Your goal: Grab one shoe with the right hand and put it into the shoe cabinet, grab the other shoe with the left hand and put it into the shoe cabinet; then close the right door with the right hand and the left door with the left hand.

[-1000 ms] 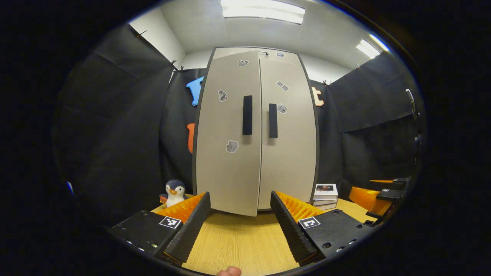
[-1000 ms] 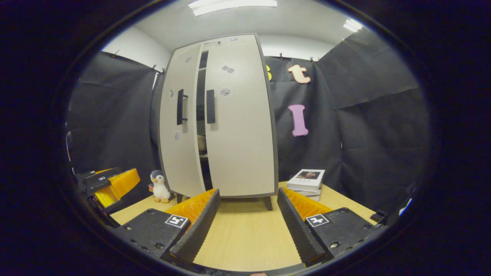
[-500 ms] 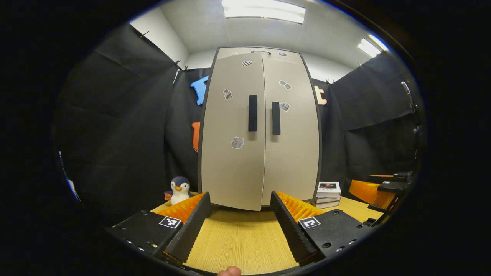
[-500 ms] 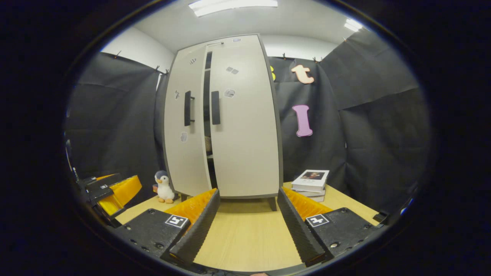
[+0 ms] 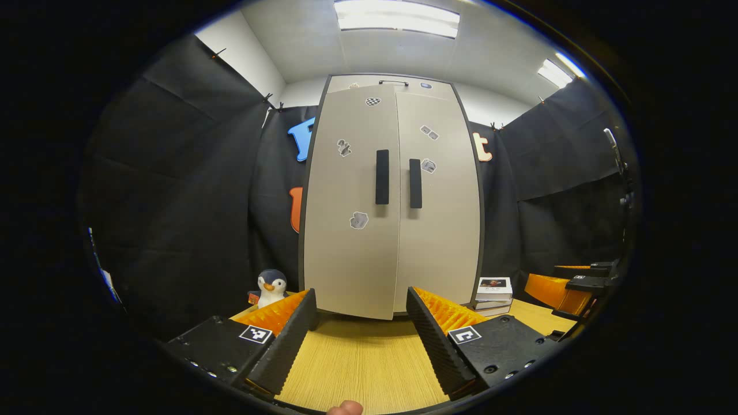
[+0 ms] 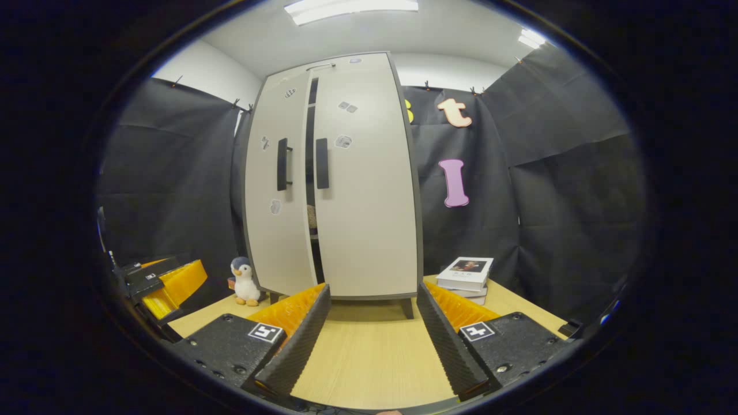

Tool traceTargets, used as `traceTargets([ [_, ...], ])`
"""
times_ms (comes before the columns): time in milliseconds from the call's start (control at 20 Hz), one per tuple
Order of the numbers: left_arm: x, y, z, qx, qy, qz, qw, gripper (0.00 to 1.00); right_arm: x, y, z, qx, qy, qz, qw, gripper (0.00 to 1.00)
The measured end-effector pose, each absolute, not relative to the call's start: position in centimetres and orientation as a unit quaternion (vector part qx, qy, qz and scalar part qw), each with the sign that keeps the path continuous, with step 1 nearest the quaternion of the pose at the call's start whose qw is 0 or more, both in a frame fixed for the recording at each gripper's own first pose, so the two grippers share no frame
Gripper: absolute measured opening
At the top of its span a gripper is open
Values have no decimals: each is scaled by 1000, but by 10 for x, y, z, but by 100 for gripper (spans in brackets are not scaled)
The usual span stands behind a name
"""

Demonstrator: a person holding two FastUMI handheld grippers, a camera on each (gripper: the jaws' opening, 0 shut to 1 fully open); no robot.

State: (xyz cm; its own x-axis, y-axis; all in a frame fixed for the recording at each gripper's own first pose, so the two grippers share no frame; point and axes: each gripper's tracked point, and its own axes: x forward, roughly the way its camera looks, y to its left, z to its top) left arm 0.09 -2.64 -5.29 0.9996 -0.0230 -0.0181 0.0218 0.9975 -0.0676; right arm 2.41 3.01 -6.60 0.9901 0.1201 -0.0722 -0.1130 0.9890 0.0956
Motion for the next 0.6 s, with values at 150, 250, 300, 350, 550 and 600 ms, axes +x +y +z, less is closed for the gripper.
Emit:
traceTargets([
  [150,2,-26,-52,-33,7,-13,999,95,25,29,-63,46,35,56,997,97],
  [250,2,-26,-51,-33,6,-13,999,95,25,29,-64,47,35,56,997,97],
  [300,2,-26,-51,-33,5,-13,999,95,24,30,-64,47,35,57,997,97],
  [350,3,-26,-50,-34,5,-12,999,95,24,30,-63,46,34,57,997,97],
  [550,3,-26,-53,-34,7,-12,999,95,23,30,-65,48,36,56,997,96],
  [600,3,-26,-53,-33,9,-12,999,95,24,29,-66,49,37,56,997,96],
])
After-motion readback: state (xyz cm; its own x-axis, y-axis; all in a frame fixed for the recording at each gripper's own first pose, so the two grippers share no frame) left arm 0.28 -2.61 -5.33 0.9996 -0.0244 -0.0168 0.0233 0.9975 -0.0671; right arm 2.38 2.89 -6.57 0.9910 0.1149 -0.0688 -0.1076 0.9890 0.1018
